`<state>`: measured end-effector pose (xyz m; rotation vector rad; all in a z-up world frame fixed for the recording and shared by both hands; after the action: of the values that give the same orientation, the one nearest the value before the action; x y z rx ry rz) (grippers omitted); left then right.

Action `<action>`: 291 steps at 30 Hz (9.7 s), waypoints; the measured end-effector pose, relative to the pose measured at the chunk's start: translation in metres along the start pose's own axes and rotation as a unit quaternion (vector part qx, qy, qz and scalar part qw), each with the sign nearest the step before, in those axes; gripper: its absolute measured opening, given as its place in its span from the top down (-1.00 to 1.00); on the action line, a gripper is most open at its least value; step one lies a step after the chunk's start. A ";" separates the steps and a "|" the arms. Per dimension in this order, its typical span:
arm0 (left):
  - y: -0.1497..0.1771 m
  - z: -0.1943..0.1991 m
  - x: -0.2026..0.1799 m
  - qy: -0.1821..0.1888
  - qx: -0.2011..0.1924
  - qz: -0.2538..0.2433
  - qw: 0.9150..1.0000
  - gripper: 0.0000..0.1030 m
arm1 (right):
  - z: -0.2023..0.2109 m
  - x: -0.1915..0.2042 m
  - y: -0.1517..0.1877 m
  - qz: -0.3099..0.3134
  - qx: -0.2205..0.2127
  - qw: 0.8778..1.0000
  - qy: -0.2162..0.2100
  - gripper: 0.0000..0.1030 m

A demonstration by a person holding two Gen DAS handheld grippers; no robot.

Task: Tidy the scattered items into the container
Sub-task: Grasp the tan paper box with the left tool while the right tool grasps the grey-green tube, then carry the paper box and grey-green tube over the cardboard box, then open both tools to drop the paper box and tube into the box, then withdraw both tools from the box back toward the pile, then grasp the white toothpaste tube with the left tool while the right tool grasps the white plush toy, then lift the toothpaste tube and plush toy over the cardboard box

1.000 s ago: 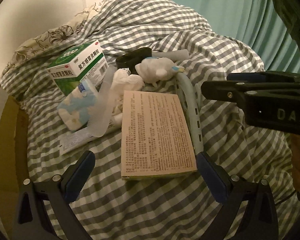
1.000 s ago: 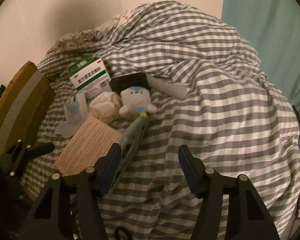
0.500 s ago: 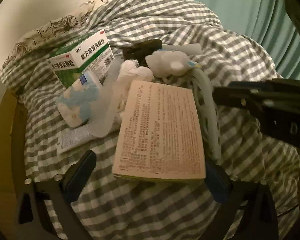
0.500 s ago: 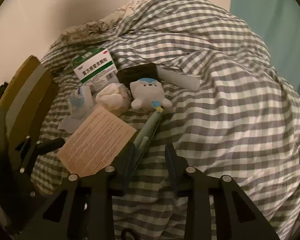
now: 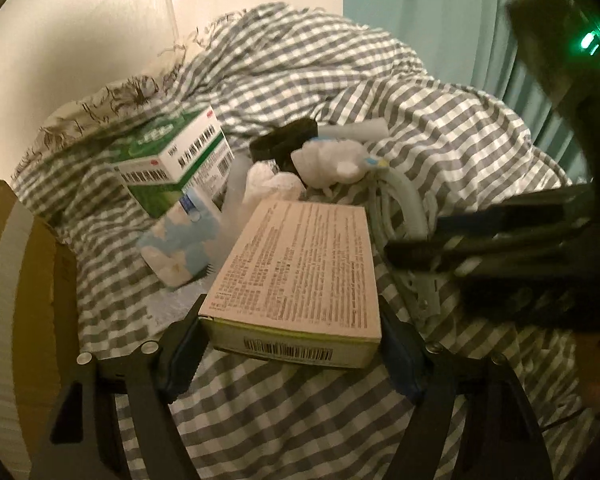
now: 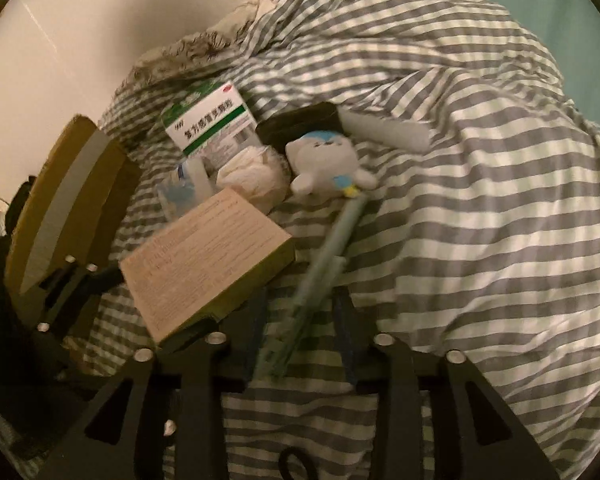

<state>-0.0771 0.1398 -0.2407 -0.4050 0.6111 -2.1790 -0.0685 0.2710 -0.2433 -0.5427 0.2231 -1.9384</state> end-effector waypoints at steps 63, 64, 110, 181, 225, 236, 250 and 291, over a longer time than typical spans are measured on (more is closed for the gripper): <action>-0.002 0.321 0.186 -0.160 -0.257 0.136 0.943 -0.49 | 0.214 0.251 -0.023 0.154 -0.302 0.940 0.024 0.77; 0.001 0.321 0.193 -0.163 -0.255 0.142 0.943 -0.49 | 0.212 0.256 -0.022 0.158 -0.301 0.940 0.021 0.77; 0.112 0.142 0.323 -0.172 -0.009 0.229 0.958 -0.52 | -0.011 0.363 -0.019 0.277 -0.110 0.954 -0.022 0.77; -0.044 0.156 0.131 -0.135 -0.142 0.134 0.971 -1.00 | 0.179 0.101 -0.053 0.133 -0.316 0.938 0.041 -0.99; 0.004 -0.076 0.063 -0.024 0.006 -0.013 1.000 -0.58 | -0.050 0.009 -0.060 0.167 -0.071 0.974 0.134 -0.62; -0.001 -0.062 0.061 0.030 0.015 -0.004 0.999 0.68 | -0.064 0.004 -0.058 0.173 -0.050 0.973 0.146 0.21; 0.012 -0.004 0.058 0.035 -0.002 0.032 0.999 0.80 | -0.016 0.038 -0.043 0.179 -0.106 0.969 0.134 0.24; -0.017 0.124 0.089 0.013 -0.121 0.089 0.989 0.55 | 0.088 0.121 -0.038 0.158 -0.229 0.958 0.062 0.24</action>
<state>-0.0829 0.0434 -0.1214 -0.4332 0.8969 -1.9499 -0.0990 0.1855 -0.1181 -0.6421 0.8054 -1.6075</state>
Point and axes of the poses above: each gripper's, at about its wrist camera, not at the fingertips, and z roughly against the way its jaws point, x to its left, y to its underside, the point moved 4 cm from there along -z, roughly the way its jaws point, and after that the axes turned 3 degrees about -z, right-handed, at the moved point
